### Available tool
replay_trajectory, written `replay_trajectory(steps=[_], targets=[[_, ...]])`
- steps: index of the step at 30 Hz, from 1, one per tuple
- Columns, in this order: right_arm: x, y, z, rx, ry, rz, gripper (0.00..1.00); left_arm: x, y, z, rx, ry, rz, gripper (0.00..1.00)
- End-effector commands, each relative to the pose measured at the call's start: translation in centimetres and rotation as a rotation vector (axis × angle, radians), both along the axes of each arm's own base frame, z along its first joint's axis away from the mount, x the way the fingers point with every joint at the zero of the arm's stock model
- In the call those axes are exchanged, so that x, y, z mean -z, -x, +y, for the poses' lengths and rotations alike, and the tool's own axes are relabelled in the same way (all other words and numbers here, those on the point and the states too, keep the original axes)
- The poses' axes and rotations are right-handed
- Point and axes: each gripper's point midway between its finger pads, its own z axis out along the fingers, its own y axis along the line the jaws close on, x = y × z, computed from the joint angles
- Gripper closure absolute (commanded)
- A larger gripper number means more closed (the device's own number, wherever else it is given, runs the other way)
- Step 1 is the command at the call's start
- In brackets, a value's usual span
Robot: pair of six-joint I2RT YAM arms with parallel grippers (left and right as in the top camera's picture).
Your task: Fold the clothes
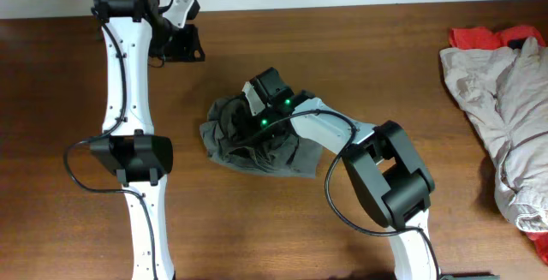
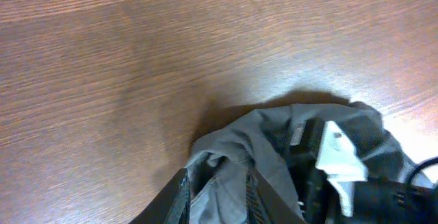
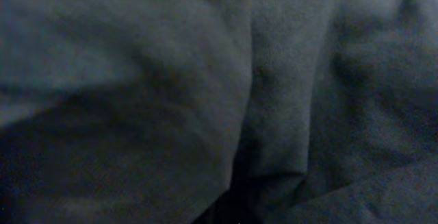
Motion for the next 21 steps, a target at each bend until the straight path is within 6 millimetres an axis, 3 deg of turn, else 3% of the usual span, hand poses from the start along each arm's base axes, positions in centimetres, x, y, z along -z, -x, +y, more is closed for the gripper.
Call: replay_trajectory(steps=[1,4,7,9,13,17,21], targets=[[2.5,1.0,-1.3,0.018,0.058,0.054,0.95,-3.6,0.4,-0.6,0.008,0.063,-0.07,0.73],[-1.2,0.5,-1.1,0.014,0.009,0.008,0.92,-4.5,0.6,-0.8,0.008,0.07,-0.087,0.73],[-6.7,0.2,-2.4,0.032,-0.002,-0.071,0.89,-5.8,1.1,-2.3,0.039,0.14,-0.101,0.72],[-9.7,0.0,-4.2,0.084,0.029,-0.114,0.88,-6.2,1.4,-3.4,0.063,0.159,-0.102,0.72],[-13.7,0.9,-8.9,0.222,0.106,-0.115,0.92,-6.1,2.1,-6.1,0.133,0.156,-0.105,0.73],[-15.2,2.6,-12.6,0.297,0.153,-0.051,0.96,-5.6,2.9,-8.7,0.193,0.094,-0.109,0.81],[-14.1,4.5,-15.3,0.357,0.211,0.079,0.96,-4.0,3.6,-10.2,0.231,-0.042,-0.1,0.85]])
